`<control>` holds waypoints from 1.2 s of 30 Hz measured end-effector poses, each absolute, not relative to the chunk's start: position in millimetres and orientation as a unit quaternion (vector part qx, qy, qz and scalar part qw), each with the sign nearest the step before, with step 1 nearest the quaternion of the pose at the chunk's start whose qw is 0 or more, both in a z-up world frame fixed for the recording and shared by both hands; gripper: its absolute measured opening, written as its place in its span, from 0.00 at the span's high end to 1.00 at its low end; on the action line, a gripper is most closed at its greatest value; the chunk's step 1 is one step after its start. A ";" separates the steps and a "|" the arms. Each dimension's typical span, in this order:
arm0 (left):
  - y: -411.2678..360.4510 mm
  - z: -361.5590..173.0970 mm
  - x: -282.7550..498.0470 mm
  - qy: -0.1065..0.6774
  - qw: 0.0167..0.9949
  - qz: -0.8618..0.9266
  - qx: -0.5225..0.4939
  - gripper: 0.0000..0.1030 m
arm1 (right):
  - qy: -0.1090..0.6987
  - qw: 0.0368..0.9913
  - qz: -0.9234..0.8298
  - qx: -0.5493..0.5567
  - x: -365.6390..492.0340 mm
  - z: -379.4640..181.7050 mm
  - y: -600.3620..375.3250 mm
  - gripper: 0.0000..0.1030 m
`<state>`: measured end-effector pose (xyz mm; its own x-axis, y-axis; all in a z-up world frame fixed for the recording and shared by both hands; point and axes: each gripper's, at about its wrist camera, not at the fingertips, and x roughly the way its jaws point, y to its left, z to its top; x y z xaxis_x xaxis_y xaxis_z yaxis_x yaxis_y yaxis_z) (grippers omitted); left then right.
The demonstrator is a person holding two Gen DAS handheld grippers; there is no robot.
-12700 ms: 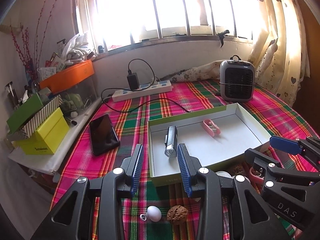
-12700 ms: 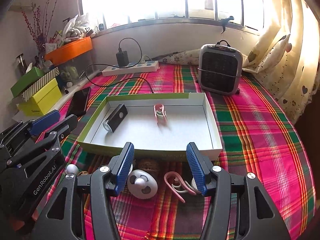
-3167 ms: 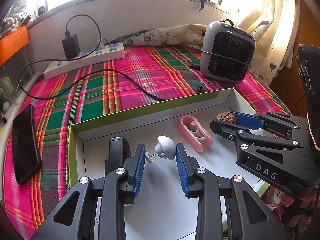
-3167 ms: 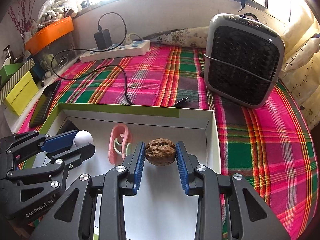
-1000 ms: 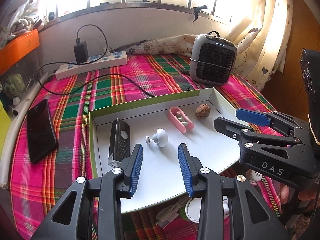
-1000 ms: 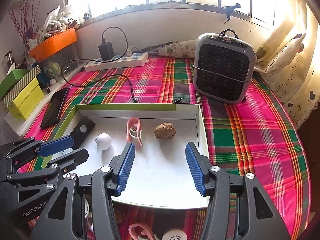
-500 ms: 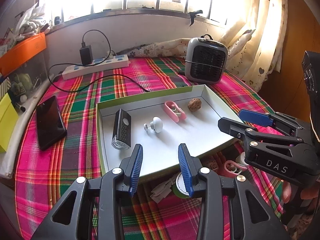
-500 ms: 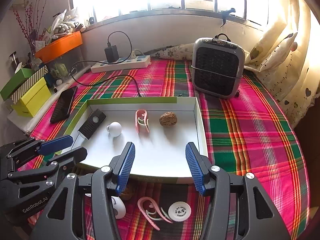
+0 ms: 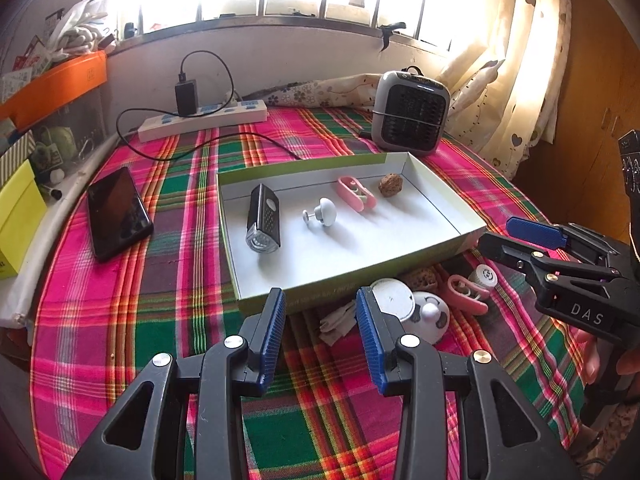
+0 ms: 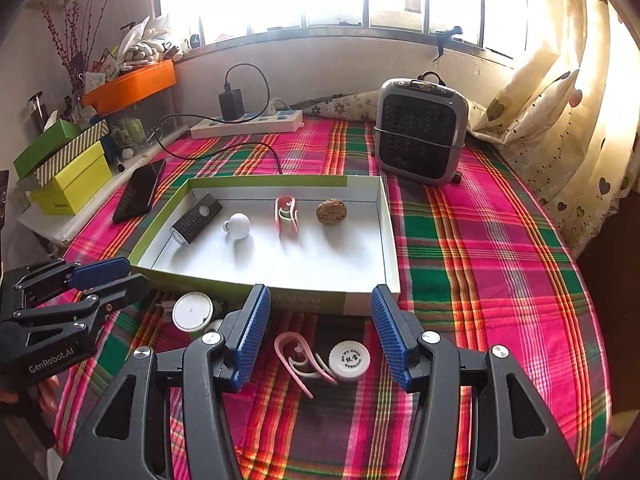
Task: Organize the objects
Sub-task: 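Withdraw both open tools from the box toward the remaining objects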
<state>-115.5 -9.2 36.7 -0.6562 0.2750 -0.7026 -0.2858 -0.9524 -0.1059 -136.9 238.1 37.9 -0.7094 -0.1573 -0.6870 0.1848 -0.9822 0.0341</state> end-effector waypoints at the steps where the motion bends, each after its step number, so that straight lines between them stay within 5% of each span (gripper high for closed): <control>1: -7.9 34.2 -113.5 0.009 0.158 0.909 -0.386 0.66 | 0.017 0.093 -0.924 0.371 -134.6 36.4 240.0 0.48; 36: 56.4 -8.9 -153.0 0.049 0.189 0.886 -0.420 0.63 | -0.014 0.066 -0.906 0.418 -138.1 -1.0 271.1 0.48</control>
